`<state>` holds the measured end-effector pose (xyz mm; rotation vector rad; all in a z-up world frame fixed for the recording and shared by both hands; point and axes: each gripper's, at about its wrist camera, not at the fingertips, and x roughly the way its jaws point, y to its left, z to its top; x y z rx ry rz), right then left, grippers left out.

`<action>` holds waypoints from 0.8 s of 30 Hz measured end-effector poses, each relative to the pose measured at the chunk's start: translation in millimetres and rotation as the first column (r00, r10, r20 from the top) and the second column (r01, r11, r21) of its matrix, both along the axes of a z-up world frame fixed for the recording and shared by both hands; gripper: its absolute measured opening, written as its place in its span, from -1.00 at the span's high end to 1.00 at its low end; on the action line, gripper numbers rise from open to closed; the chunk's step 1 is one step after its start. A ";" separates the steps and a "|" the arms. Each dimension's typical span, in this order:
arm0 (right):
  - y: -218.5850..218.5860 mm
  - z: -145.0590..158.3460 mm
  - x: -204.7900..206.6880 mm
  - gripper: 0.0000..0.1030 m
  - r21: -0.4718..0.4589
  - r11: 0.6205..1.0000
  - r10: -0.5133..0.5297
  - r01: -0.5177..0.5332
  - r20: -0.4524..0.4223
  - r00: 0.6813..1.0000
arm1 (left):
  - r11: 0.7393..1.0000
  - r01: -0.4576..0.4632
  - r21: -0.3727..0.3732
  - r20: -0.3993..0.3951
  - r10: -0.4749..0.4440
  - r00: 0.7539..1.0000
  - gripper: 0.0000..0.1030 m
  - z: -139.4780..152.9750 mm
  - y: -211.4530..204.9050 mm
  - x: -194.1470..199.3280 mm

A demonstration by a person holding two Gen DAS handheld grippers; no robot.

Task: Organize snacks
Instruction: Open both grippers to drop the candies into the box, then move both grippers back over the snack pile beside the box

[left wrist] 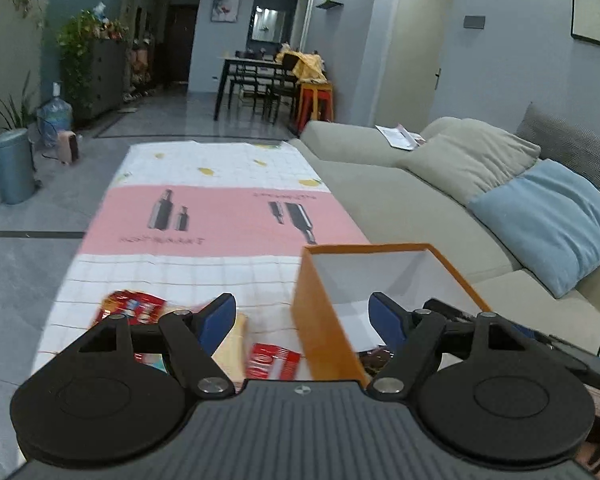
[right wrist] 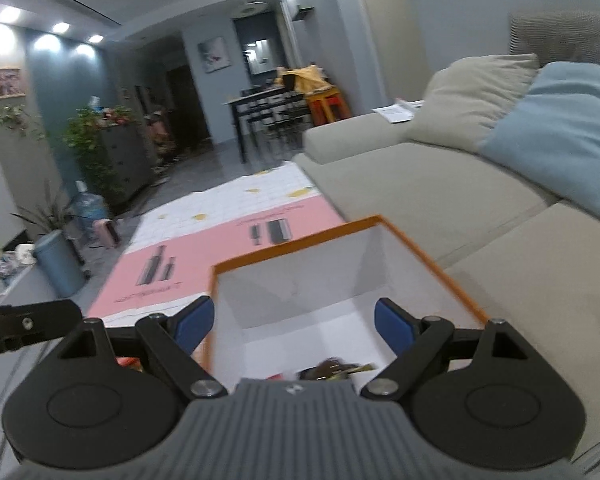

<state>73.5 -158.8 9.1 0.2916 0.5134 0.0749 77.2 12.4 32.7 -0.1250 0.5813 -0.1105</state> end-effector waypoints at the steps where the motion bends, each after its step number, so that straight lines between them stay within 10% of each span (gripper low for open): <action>1: 3.9 0.1 -3.7 -0.66 0.011 1.000 0.012 -0.012 0.004 1.000 | 1.000 -0.005 -0.006 0.002 0.005 1.000 -0.73 1.4 4.3 -1.5; 24: 84.7 -4.0 -39.7 -0.67 -0.168 0.965 0.213 -0.201 0.054 0.976 | 0.989 -0.146 0.009 0.019 0.146 0.989 -0.73 2.5 91.6 -45.8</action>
